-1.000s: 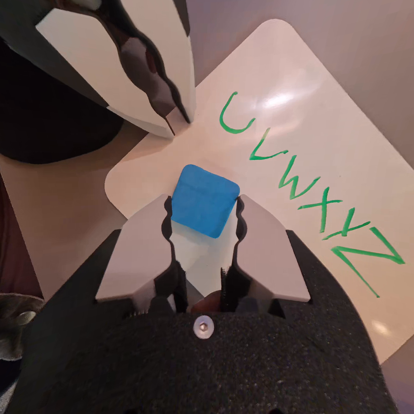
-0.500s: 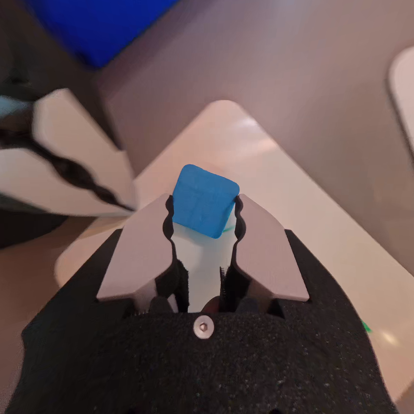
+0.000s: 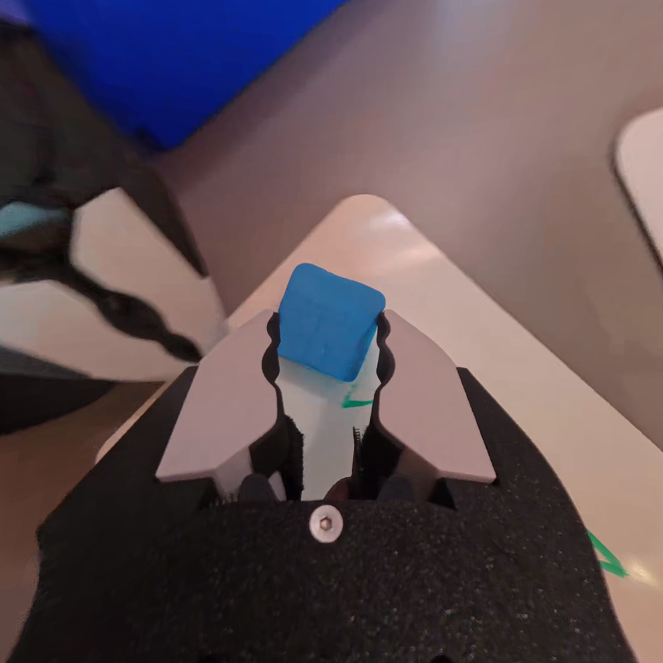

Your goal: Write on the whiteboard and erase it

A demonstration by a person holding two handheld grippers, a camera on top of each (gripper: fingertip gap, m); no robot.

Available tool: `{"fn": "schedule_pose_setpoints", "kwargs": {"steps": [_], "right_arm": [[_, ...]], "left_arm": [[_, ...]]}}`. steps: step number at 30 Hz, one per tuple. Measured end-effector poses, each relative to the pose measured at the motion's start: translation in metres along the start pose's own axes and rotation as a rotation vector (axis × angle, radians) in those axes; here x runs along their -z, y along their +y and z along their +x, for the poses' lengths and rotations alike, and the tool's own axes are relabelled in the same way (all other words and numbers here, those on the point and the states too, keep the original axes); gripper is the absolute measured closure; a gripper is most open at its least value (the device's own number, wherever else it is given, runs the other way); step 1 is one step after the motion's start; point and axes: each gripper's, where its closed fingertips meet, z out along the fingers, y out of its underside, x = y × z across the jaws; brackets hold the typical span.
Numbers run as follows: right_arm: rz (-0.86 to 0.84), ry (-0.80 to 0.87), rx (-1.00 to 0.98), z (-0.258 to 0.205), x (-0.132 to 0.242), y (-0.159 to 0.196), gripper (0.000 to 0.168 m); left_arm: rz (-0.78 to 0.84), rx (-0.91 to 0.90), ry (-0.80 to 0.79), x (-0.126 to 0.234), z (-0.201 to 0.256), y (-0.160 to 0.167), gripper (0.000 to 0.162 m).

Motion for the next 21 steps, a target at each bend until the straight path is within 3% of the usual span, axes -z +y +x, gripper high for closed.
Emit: {"fn": "schedule_pose_setpoints", "kwargs": {"steps": [2,5,7,11,13,19,21], "right_arm": [[-0.017,-0.018,0.005,0.003,0.009,0.012,0.116],[-0.065,0.127,-0.161,0.072,0.033,0.047,0.116],[-0.034,0.16,-0.223,0.088,0.036,0.052,0.116],[0.026,0.062,-0.082,0.023,0.018,0.025,0.116],[0.007,0.04,-0.062,0.019,0.024,0.033,0.116],[-0.045,0.383,-0.446,0.163,0.095,0.131,0.116],[-0.044,0.44,-0.471,0.177,0.099,0.136,0.116]], "left_arm": [[0.001,0.0,0.0,0.0,0.0,0.0,0.162],[0.001,-0.004,-0.003,0.0,0.0,0.0,0.162],[0.001,-0.004,-0.004,0.0,0.0,0.0,0.162],[0.001,0.002,0.003,0.0,0.0,0.0,0.162],[0.002,0.001,0.001,0.0,0.0,-0.001,0.162],[-0.001,-0.013,0.004,0.0,0.002,0.0,0.161],[-0.016,-0.011,0.007,-0.001,0.002,0.001,0.16]]}}
